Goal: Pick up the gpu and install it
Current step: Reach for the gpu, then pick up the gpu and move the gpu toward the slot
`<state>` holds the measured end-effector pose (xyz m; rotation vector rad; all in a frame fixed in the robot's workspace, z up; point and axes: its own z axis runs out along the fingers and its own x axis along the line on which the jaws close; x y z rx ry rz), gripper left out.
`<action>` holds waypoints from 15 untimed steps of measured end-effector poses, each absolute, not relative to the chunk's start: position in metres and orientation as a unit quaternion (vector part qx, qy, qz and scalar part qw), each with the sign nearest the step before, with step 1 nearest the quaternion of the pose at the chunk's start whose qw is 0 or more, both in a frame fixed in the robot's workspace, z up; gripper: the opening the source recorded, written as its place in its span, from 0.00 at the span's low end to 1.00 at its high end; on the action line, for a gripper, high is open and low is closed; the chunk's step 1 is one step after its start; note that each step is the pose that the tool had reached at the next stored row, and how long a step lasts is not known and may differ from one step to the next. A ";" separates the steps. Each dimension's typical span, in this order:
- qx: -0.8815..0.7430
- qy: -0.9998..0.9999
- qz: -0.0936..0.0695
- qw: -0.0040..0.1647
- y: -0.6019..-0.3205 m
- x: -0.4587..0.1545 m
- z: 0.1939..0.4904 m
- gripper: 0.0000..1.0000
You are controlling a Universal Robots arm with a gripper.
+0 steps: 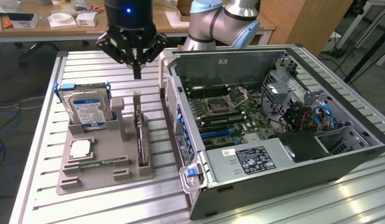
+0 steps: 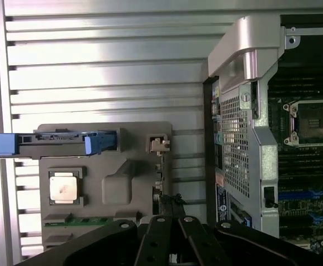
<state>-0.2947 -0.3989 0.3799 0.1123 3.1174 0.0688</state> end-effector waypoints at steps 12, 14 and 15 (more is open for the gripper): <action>0.036 0.999 0.021 0.011 -0.400 -0.295 0.380 0.11; 0.036 0.999 0.021 0.011 -0.402 -0.295 0.380 0.11; 0.036 0.999 0.021 0.011 -0.403 -0.295 0.379 0.11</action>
